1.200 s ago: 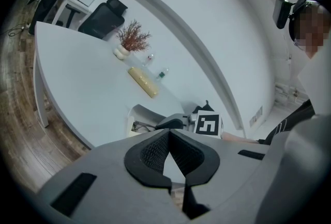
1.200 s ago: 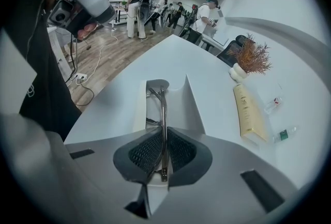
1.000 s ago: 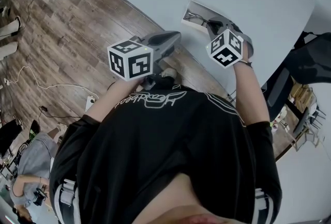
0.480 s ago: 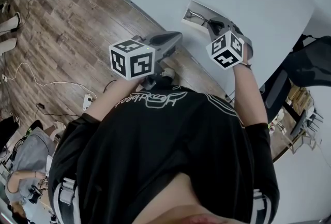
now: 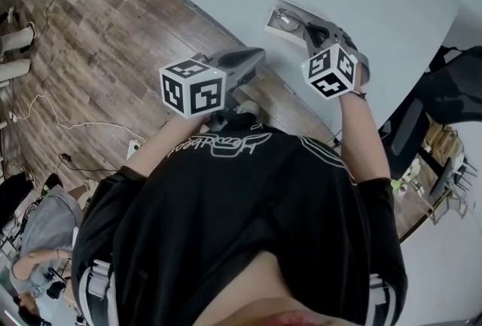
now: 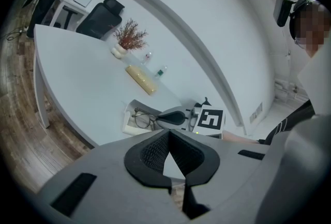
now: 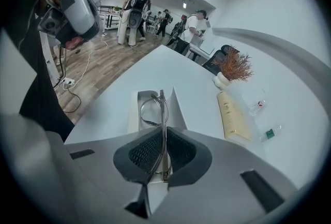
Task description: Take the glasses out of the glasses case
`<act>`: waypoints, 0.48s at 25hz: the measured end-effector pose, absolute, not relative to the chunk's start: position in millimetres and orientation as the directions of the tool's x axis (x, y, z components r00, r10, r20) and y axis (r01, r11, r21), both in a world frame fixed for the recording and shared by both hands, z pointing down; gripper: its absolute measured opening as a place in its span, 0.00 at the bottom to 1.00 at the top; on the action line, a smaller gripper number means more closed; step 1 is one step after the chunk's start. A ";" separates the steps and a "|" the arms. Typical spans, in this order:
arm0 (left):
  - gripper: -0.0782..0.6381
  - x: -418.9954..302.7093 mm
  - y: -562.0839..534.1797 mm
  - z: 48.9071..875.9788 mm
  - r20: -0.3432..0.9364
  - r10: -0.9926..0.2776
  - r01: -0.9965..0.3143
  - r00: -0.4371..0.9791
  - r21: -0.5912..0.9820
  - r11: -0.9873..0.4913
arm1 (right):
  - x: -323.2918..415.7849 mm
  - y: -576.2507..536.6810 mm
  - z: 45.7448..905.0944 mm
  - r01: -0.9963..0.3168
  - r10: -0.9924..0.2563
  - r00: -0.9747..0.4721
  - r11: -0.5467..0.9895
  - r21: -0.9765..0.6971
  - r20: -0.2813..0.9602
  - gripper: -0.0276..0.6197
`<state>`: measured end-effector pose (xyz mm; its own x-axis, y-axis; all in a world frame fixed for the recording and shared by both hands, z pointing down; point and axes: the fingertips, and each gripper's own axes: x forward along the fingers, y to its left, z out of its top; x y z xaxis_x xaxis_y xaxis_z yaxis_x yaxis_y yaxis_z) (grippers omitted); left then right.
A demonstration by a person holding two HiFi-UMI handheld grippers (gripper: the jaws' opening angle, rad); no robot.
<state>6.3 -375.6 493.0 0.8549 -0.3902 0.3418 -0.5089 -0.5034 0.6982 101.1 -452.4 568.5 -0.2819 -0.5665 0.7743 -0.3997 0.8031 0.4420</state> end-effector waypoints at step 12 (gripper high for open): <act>0.12 1.9 -361.0 474.1 0.323 -0.409 -0.511 0.853 0.675 -0.533 | 99.7 -445.3 527.5 -0.440 -0.667 -0.287 0.730 0.524 0.688 0.08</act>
<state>1.9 -361.0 474.1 0.8534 -0.4093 0.3227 -0.5107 -0.5329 0.6747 99.7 -445.3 527.5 -0.2873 -0.6668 0.6876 -0.4400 0.7295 0.5236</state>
